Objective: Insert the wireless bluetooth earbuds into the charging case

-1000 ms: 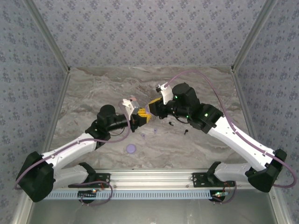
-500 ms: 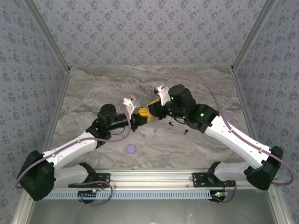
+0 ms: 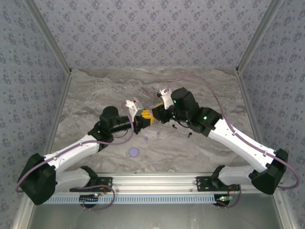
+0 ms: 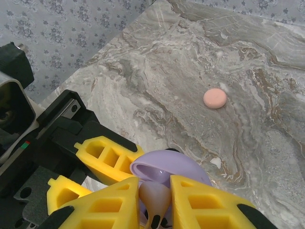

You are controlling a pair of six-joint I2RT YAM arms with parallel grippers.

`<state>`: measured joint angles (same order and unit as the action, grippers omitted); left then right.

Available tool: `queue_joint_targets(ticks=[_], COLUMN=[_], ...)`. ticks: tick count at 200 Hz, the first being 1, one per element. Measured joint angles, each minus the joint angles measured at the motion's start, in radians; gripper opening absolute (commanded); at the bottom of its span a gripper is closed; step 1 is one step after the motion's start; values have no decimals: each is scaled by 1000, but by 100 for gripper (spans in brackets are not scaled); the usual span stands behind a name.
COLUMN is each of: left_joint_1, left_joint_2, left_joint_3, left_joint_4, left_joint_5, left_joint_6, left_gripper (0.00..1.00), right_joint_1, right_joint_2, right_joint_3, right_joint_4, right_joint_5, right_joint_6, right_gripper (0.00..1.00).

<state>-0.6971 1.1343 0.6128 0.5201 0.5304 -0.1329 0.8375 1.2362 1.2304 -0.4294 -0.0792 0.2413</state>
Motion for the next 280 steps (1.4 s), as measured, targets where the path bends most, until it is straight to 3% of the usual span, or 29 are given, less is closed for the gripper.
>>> queue_joint_targets(ticks=[280], left_joint_1=[-4], left_joint_2=[32], left_joint_3=[8], left_joint_4=[14], left_joint_5=[-4], left_joint_6=[-78], left_gripper=[0], right_joint_1=[3], right_joint_2=[1], right_joint_3=[-51], right_joint_4=[101], right_joint_5=[57], right_joint_6=[-25], right_gripper=[24])
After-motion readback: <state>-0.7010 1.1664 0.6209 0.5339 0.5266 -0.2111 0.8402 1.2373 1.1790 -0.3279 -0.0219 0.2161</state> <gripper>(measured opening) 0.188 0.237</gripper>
